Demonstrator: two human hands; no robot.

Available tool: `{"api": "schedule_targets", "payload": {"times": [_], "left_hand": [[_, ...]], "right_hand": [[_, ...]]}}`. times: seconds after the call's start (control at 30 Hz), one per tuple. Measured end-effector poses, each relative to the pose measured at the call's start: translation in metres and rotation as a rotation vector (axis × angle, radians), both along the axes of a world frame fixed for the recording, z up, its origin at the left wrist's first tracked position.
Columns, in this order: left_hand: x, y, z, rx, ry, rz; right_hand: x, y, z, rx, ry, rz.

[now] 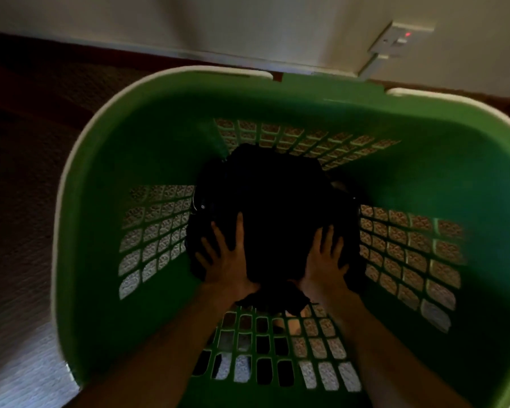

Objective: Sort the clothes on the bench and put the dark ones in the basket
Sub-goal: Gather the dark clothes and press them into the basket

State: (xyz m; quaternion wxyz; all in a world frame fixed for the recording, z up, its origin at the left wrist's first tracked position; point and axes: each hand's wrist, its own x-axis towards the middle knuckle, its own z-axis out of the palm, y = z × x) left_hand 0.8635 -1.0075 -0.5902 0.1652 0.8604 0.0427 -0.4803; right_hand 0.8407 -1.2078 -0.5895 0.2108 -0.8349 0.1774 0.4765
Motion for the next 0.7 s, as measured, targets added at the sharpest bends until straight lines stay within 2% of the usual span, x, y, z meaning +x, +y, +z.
{"api": "schedule_targets", "payload": {"times": [0.2,0.3,0.37,0.43,0.47,0.5,0.57,0.6,0.63,0.7], "left_hand": [[-0.007,-0.019,-0.044,0.153,-0.079,0.012],[0.001,-0.012,-0.033,0.08,-0.009,0.017],[0.018,-0.006,-0.014,0.042,0.103,0.007],[0.038,-0.006,0.016,0.047,0.187,0.003],[0.047,-0.008,0.033,0.048,0.137,-0.002],[0.057,-0.011,0.049,0.044,0.009,-0.012],[0.076,-0.014,0.07,0.005,-0.349,-0.039],[0.087,-0.016,0.074,-0.043,-0.465,-0.053],[0.097,-0.017,0.074,-0.089,-0.494,-0.101],[0.11,-0.019,0.06,-0.089,-0.385,-0.291]], "right_hand": [[0.0,0.017,-0.044,-0.135,-0.038,0.054],[0.008,0.01,-0.028,-0.073,0.014,0.054],[0.027,-0.002,-0.007,0.003,0.064,0.03],[0.05,-0.009,0.026,0.01,0.006,0.001],[0.06,-0.007,0.042,-0.029,-0.096,0.01],[0.069,-0.002,0.056,-0.075,-0.231,0.036],[0.083,0.013,0.069,-0.114,-0.504,0.108],[0.09,0.019,0.068,-0.097,-0.576,0.146],[0.096,0.024,0.063,-0.055,-0.58,0.187],[0.104,0.024,0.043,0.026,-0.417,0.223]]}}
